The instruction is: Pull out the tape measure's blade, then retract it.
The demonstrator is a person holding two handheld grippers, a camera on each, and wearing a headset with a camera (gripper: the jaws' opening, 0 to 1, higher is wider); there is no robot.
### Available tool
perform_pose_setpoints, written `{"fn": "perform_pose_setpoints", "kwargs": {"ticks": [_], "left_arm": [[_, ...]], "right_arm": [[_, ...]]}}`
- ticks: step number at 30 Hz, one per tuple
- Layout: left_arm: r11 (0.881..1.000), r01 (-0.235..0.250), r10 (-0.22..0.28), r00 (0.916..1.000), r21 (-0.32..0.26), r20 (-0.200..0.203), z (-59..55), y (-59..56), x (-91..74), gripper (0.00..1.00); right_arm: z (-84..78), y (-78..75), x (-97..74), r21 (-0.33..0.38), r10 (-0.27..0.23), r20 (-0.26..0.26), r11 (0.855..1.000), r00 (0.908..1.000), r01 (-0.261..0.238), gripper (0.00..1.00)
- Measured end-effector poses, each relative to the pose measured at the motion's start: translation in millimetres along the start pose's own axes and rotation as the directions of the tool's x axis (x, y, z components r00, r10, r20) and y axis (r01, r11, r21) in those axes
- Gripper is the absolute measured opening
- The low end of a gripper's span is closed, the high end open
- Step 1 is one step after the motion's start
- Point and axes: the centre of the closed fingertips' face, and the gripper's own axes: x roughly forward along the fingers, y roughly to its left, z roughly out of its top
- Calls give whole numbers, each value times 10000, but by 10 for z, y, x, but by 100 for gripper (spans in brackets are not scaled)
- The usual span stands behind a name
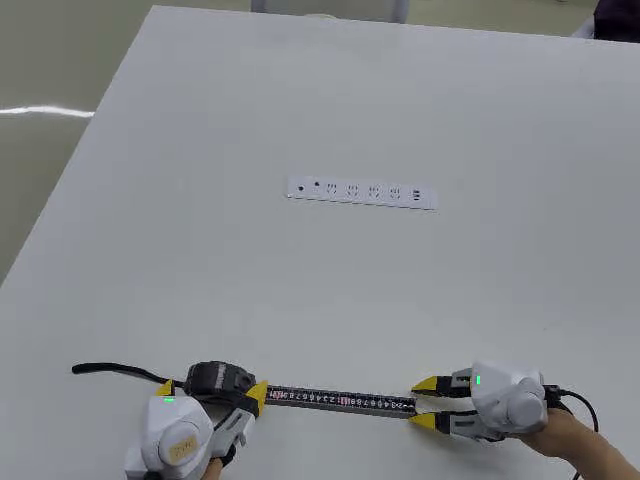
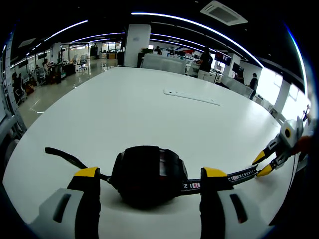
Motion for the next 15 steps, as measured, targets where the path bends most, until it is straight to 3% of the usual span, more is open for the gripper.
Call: {"fn": "perform_pose_setpoints", "kwargs": {"ticks": [15], "left_arm": [[9999,-87,86,10000,107,35,-8,11,38,80]], "right_arm": [[-44,12,33,80,-118,235,9999,9997,116,13]]}}
